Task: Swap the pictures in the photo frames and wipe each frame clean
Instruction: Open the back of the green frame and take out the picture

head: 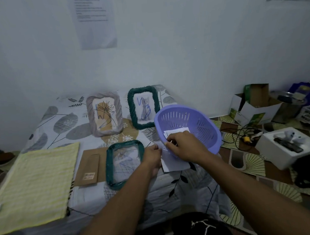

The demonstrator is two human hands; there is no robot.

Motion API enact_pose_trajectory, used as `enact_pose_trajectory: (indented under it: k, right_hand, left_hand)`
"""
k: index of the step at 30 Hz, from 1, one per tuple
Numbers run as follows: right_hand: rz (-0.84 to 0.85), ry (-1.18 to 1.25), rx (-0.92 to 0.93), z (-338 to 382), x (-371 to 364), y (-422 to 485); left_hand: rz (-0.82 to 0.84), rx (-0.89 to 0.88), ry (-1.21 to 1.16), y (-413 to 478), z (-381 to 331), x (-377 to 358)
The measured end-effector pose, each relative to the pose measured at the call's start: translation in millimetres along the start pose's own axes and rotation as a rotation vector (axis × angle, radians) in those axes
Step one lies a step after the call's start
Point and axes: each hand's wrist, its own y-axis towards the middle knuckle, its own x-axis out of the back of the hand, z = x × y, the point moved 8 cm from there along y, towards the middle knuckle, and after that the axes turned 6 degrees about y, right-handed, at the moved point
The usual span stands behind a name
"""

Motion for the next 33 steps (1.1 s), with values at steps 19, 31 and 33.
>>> enact_pose_trajectory:
  k: [19,31,33]
  right_hand:
    - [-0.057,0.053,-0.119,2,0,10]
    - [0.003,-0.021,-0.334,-81,23,41]
    - [0.054,-0.081,-0.33,-86,17,45]
  left_hand:
    - [-0.287,-0.545,1.139,-12,-42,128]
    - [-0.112,-0.556,0.654,-5,-88,33]
    - [-0.125,-0.514,0.662,6,-92,17]
